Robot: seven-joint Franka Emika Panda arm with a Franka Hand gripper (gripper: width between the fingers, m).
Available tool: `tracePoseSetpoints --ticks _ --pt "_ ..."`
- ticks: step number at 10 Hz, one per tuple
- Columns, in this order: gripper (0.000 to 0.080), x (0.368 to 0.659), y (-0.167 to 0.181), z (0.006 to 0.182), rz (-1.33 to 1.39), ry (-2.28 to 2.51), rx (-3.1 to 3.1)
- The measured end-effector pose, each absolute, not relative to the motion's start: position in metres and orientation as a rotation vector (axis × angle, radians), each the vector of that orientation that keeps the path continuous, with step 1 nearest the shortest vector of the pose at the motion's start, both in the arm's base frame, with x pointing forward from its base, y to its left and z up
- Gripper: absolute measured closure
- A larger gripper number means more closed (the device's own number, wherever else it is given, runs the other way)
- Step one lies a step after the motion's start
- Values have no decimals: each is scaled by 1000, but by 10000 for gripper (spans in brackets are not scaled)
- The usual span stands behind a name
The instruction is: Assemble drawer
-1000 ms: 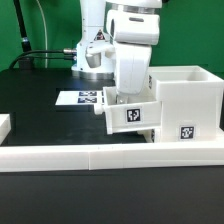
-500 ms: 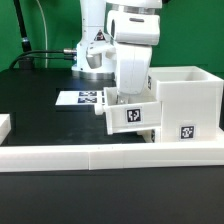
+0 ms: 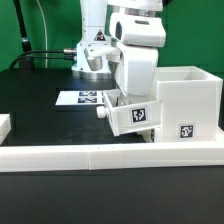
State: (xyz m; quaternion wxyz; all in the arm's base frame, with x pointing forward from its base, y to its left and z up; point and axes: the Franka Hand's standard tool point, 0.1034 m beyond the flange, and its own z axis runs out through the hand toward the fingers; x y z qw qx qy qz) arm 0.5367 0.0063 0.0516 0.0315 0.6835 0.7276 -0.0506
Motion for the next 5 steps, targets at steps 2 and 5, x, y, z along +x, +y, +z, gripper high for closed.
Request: tracePoseSetpoints --ticks 2,5 --pt "755 537 6 52 -155 2241 2105" --pt "755 538 12 52 -150 2201 2141"
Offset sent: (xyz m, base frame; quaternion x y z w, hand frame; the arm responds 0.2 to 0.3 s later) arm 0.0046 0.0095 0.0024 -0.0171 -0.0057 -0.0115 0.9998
